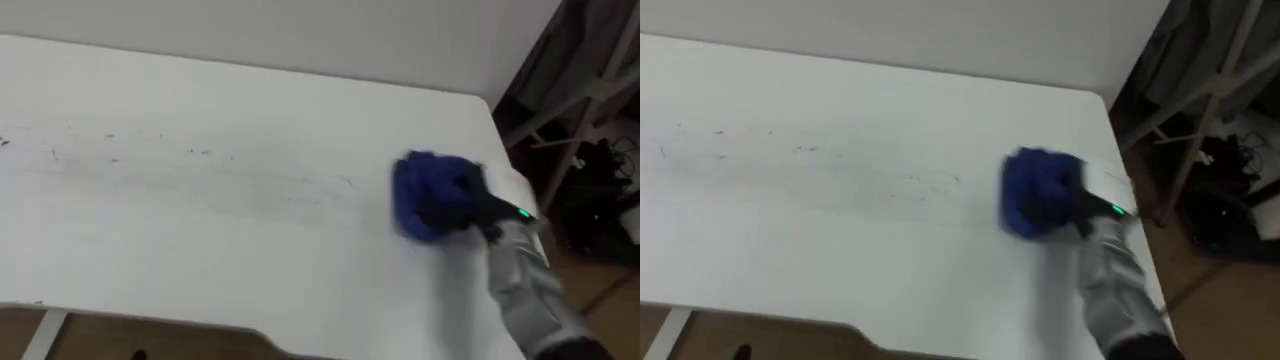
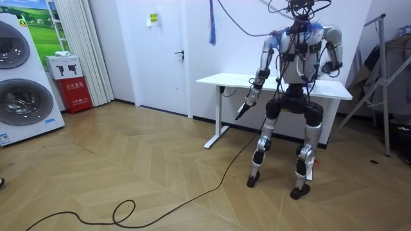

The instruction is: Wipe table

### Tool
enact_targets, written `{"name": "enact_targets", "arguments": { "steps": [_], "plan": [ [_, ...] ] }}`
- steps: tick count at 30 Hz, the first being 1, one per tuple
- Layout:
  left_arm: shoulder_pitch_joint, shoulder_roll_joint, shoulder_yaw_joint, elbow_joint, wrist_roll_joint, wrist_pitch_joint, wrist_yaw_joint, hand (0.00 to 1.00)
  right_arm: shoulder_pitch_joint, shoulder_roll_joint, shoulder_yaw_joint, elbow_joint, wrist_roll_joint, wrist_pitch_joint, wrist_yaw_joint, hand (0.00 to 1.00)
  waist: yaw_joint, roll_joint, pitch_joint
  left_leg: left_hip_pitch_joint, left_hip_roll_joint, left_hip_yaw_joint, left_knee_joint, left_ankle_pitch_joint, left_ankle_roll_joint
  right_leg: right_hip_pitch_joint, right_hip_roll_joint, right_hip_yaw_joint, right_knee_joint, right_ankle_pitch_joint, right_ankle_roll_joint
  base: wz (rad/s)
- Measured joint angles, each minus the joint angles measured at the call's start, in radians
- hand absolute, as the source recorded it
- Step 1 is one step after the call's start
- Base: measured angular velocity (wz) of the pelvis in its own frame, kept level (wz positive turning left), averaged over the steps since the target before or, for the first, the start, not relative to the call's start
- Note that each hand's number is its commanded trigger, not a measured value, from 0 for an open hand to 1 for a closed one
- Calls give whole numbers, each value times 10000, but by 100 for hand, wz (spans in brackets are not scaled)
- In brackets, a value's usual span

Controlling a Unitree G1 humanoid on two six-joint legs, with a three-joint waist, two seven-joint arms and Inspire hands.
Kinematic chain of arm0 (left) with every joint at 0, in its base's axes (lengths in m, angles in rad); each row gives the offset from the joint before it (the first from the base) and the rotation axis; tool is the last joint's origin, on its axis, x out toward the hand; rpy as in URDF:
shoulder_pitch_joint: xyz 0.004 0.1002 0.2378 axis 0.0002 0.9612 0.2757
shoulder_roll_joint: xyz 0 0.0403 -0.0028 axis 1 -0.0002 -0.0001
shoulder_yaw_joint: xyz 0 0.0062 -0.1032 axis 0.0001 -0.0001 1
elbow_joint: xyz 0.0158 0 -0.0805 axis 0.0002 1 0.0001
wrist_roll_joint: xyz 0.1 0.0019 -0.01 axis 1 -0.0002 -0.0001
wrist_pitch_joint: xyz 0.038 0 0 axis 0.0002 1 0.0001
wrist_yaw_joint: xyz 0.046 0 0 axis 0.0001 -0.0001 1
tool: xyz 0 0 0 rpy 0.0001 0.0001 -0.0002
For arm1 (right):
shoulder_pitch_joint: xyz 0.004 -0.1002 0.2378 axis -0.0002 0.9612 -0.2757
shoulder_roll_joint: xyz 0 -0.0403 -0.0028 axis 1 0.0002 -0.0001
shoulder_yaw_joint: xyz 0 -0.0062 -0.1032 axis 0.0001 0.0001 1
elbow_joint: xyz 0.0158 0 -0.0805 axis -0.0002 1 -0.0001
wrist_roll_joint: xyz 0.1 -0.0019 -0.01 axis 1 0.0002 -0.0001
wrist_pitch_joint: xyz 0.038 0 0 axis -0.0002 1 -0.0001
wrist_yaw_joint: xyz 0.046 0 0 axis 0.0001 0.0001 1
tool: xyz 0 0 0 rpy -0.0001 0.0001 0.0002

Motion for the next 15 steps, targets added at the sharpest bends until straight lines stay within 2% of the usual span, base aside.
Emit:
{"name": "enact_targets", "arguments": {
  "steps": [2, 4, 6, 8, 9, 10, 11, 12, 13, 14, 15],
  "plan": [
    [-4, -83, -142, -341, 23, 129, -34, 0, -421, 608, 387, 45, -440, -403, 494, 100, 482, -89, -12, -354, -5, -583, 147, 49, 35, 46, -18, -372, -95, -56, 9, 65],
    [267, -81, -102, -367, 20, 244, -41, 0, -285, 700, 385, 133, -437, -597, 678, 100, 773, -131, -1, -379, -17, -766, 189, 75, 42, 156, -33, -569, -173, -74, 43, 36],
    [585, -73, -60, -366, 3, 418, -39, 0, 180, 692, 139, 163, -286, -619, 530, 100, 751, -158, 8, -363, -24, -928, 195, 74, 43, 337, -75, -895, -175, -135, 134, 39],
    [1039, -103, -65, -379, -8, 444, -53, 0, 995, 663, -264, 238, -81, -1168, -55, 100, 404, -85, 55, -187, -72, -965, 194, 75, 46, 796, -136, -1169, -375, -212, 249, 42],
    [1141, -102, -60, -378, -8, 443, -59, 0, 1229, 659, -377, 282, -3, -1337, -219, 100, 249, -64, 47, -166, -98, -969, 209, 76, 47, 925, -170, -1273, -417, -241, 288, 58],
    [1235, -84, -37, -371, 27, 428, -62, 0, 1751, 619, -713, 312, 140, -1679, -589, 100, -141, -43, 38, -145, -156, -966, 219, 76, 54, 1105, -222, -1414, -551, -304, 372, 54],
    [1262, -82, 23, -332, 180, 395, -67, 0, 2314, 525, -1092, 229, 266, -2033, -1001, 100, -333, -11, 35, -62, -215, -964, 215, 88, 73, 1203, -272, -1407, -557, -359, 416, 43],
    [1267, -82, 92, -288, 245, 341, -68, 0, 2607, 470, -1280, 211, 371, -2205, -1202, 100, -404, 20, 31, -10, -235, -938, 207, 87, 75, 1264, -284, -1382, -578, -371, 435, 23],
    [1299, -78, 365, -266, 548, 282, -69, 0, 3216, 416, -1781, 186, 540, -2488, -1634, 100, -732, 51, 7, 6, -305, -935, 210, 89, 90, 1404, -330, -1345, -637, -415, 502, 17],
    [1291, -77, 647, -230, 868, 168, -38, 0, 3802, 237, -2209, 148, 753, -2713, -2133, 100, -906, 85, -26, 79, -360, -917, 199, 88, 143, 1459, -376, -1294, -637, -432, 530, 14],
    [1287, -71, 817, -156, 958, 68, -6, 0, 4050, 87, -2337, 148, 948, -2810, -2368, 100, -941, 103, -37, 109, -376, -880, 196, 81, 159, 1476, -388, -1232, -634, -435, 537, -4]
  ]
}}
